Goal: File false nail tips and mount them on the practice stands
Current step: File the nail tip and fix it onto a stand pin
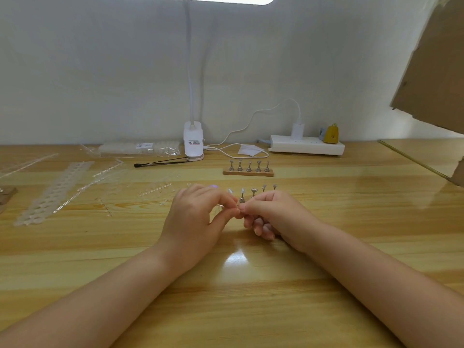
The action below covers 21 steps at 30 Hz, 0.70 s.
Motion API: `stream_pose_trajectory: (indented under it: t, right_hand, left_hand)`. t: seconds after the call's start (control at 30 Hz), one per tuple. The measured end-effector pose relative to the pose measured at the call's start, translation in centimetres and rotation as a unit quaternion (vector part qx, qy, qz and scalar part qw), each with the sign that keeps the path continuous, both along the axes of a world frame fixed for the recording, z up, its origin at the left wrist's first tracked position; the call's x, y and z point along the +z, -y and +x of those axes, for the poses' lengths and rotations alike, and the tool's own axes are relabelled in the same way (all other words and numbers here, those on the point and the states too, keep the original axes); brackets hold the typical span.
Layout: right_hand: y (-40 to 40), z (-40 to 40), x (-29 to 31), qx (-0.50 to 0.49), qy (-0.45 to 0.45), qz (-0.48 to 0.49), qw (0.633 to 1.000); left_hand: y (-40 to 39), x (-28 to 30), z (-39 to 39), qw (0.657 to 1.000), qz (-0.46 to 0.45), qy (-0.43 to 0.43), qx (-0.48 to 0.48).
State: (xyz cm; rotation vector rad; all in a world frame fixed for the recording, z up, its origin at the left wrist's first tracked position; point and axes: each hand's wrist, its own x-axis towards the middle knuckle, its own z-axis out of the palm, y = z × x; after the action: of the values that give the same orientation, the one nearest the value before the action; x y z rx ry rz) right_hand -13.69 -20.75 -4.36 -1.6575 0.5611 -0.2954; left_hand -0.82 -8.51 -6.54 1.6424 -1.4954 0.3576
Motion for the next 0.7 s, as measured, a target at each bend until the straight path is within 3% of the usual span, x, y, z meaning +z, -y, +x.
stream_pose_trajectory:
  t: [0.2, 0.4, 0.7]
  right_hand:
    - [0.22, 0.12, 0.1, 0.01, -0.015, 0.01, 1.0]
    - [0.34, 0.05, 0.13, 0.016, -0.026, -0.012, 0.999]
    - [-0.57, 0.26, -0.42, 0.012, -0.059, -0.125, 0.99]
  left_hand:
    - [-0.04, 0.13, -0.23, 1.0, 0.005, 0.0, -0.002]
    - [-0.22, 0.02, -0.11, 0.996, -0.021, -0.087, 0.023]
    - [-0.4, 0.22, -0.2, 0.997, -0.024, -0.068, 0.036]
